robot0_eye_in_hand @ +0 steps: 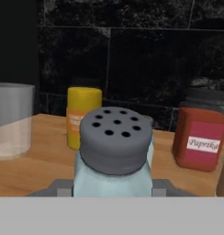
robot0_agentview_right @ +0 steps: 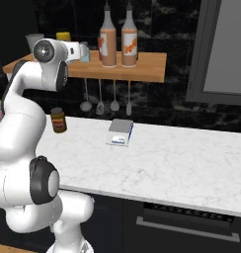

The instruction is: Put the shaker and condiment bottle from the counter next to their counterparts in the cabinet.

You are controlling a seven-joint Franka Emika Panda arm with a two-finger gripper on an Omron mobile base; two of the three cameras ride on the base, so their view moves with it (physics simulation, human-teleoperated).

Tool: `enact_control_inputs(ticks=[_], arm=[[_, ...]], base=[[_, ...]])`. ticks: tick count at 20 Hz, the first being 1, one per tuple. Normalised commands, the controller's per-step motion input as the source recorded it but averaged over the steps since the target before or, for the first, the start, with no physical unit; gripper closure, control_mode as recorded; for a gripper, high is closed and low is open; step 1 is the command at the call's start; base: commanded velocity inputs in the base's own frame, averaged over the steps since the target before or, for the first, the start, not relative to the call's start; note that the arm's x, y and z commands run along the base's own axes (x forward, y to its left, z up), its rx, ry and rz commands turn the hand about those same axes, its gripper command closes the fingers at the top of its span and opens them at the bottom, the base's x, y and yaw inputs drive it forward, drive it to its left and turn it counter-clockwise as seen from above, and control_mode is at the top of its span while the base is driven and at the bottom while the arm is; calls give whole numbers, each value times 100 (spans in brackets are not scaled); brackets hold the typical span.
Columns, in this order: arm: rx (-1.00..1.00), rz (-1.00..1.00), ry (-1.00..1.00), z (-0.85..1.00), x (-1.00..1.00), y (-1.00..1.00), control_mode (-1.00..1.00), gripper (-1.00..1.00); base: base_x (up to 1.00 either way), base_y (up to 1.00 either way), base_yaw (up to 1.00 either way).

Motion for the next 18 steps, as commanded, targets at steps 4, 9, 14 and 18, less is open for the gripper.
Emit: enact_control_inputs(ticks=[4, 9, 14, 18], arm=[[0, 0, 0, -3, 14, 8, -100, 100], [0, 0, 4, -13, 15, 13, -100, 100], [0, 1, 2, -11, 13, 4, -100, 100], [0, 0, 0, -6, 3, 0, -100, 100]], base=[[0, 0, 0], [0, 0, 0], [0, 0, 0], [0, 0, 0]])
